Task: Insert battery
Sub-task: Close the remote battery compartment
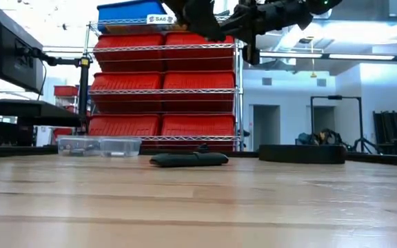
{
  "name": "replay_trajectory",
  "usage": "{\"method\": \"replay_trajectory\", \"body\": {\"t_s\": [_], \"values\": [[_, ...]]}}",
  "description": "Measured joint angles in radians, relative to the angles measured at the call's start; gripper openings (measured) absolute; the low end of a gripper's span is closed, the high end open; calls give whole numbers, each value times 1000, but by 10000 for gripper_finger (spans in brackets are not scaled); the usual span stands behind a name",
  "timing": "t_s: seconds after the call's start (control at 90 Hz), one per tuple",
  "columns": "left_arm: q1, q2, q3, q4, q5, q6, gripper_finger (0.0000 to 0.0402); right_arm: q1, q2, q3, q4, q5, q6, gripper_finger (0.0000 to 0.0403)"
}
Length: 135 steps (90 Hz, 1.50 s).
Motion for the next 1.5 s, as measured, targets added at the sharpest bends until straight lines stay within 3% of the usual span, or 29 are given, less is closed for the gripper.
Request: {"method": "replay_trajectory", "body": {"t_s": [0.244, 0.611, 0.889, 1.067, 1.278, 1.5], "values": [[-1, 16, 1, -11, 0, 12, 152, 0, 2, -2, 0, 0, 0, 0], [-6, 13, 1, -12, -22, 1, 153, -1, 1, -2, 16, -8, -2, 17], [-22, -24, 1, -65, -31, -124, 153, -13, -62, -2, 8, -14, -180, 133], [-23, -62, 1, -185, -30, -251, 153, -46, -127, -1, -29, -14, -442, 189], [-38, -76, 0, -411, -22, -488, 153, -61, -188, 0, -149, -10, -797, 198], [-89, -63, -8, -551, 36, -675, 153, -61, -169, 0, -293, 27, -922, 183]]}}
